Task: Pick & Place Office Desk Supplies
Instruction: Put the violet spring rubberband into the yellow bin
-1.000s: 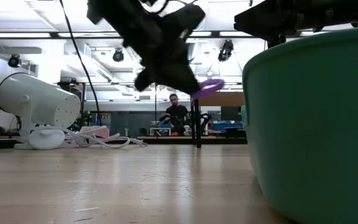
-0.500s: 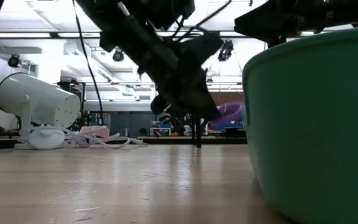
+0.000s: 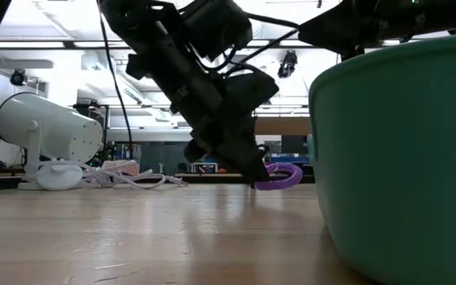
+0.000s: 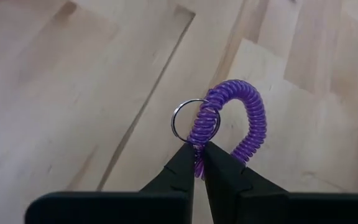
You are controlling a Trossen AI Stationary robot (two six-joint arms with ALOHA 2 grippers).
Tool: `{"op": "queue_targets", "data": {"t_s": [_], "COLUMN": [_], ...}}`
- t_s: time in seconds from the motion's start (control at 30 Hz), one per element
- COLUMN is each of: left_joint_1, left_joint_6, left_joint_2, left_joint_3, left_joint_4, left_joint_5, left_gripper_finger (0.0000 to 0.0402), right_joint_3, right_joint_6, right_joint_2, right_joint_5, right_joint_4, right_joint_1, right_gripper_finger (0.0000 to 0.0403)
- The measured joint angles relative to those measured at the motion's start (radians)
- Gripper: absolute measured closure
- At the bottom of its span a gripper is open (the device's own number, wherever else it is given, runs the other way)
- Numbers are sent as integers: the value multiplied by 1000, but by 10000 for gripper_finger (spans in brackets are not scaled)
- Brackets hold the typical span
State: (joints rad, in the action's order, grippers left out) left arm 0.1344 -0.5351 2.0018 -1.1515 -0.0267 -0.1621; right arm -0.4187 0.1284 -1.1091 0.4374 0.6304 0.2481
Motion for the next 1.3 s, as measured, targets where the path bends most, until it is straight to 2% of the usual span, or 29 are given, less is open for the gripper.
{"op": "queue_targets", "data": {"t_s": [0.13, 0.3, 0.67, 0.8, 0.93, 1.1, 1.3], "left_joint_1": [-5, -8, -7, -7, 5, 24, 42], "left_joint_6": [-69, -94, -124, -51, 65, 159, 274], "left_joint_2": [0, 6, 6, -11, -90, -208, -381], "left_joint_3": [0, 1, 1, 0, -1, 30, 167], "left_joint_4": [-30, -35, -34, -34, -30, -6, 141], "left_joint_5": [-1, 4, 25, 49, 32, -65, -123], "left_gripper_finger": [364, 334, 236, 206, 199, 207, 222], "right_joint_3": [0, 0, 0, 0, 0, 1, 1], "right_joint_6": [0, 0, 0, 0, 0, 0, 0], "right_joint_2": [0, 0, 0, 0, 0, 0, 0], "right_joint_5": [0, 0, 0, 0, 0, 0, 0], "right_joint_4": [0, 0, 0, 0, -4, -14, -24], "right_joint_1": [0, 0, 0, 0, 0, 0, 0], "right_gripper_finger": [319, 313, 310, 318, 323, 326, 319]}}
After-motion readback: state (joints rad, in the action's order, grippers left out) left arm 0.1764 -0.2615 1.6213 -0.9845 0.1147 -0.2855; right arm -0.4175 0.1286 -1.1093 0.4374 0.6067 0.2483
